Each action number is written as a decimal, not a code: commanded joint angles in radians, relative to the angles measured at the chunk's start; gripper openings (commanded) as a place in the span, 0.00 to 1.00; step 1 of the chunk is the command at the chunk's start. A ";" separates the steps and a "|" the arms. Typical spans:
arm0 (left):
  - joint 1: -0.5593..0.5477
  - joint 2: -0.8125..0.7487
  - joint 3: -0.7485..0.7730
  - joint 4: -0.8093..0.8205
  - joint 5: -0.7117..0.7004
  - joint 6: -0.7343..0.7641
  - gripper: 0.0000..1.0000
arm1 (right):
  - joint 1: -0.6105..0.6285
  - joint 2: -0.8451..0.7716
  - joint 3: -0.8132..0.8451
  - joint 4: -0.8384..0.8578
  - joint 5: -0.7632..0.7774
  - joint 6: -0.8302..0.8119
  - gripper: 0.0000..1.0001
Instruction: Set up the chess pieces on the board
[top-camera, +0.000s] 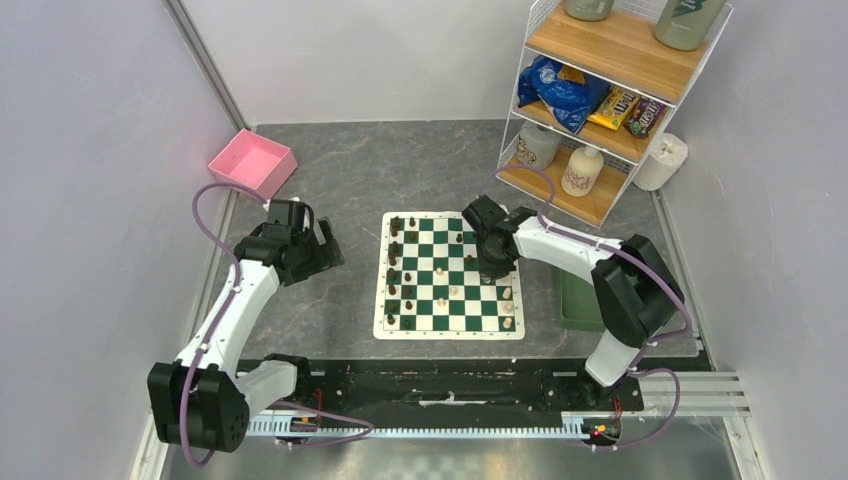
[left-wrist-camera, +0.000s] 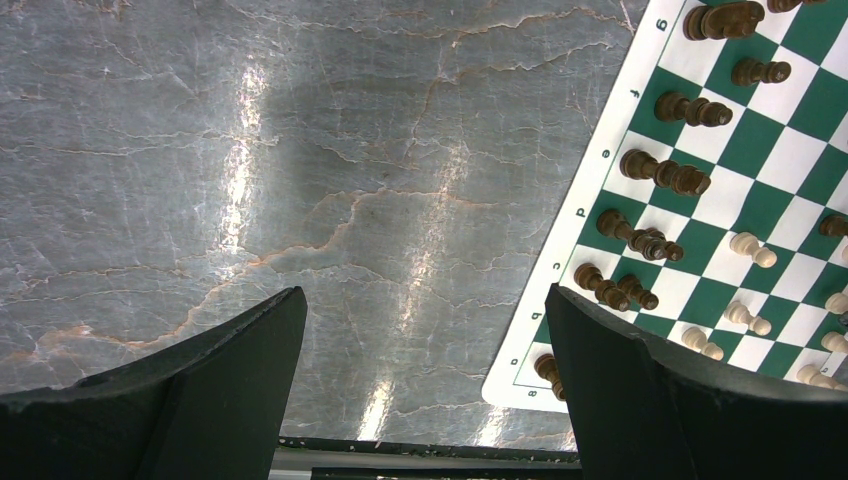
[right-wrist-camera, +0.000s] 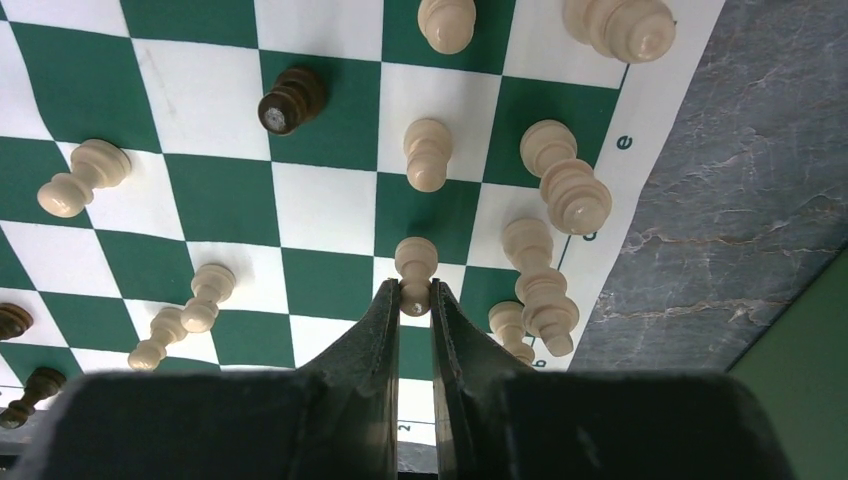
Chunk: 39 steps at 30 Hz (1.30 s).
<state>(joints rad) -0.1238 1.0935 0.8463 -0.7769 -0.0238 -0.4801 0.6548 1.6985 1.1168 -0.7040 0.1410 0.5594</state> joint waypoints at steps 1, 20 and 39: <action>0.004 0.001 0.039 0.002 0.003 0.018 0.97 | -0.003 0.011 0.042 0.011 0.013 -0.016 0.16; 0.004 0.004 0.037 0.002 0.004 0.018 0.96 | -0.004 0.035 0.041 0.028 0.048 -0.015 0.17; 0.004 0.006 0.037 0.002 0.008 0.017 0.96 | -0.004 0.055 0.044 0.040 0.031 -0.014 0.25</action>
<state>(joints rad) -0.1238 1.0992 0.8463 -0.7769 -0.0238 -0.4801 0.6540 1.7470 1.1294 -0.6922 0.1604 0.5484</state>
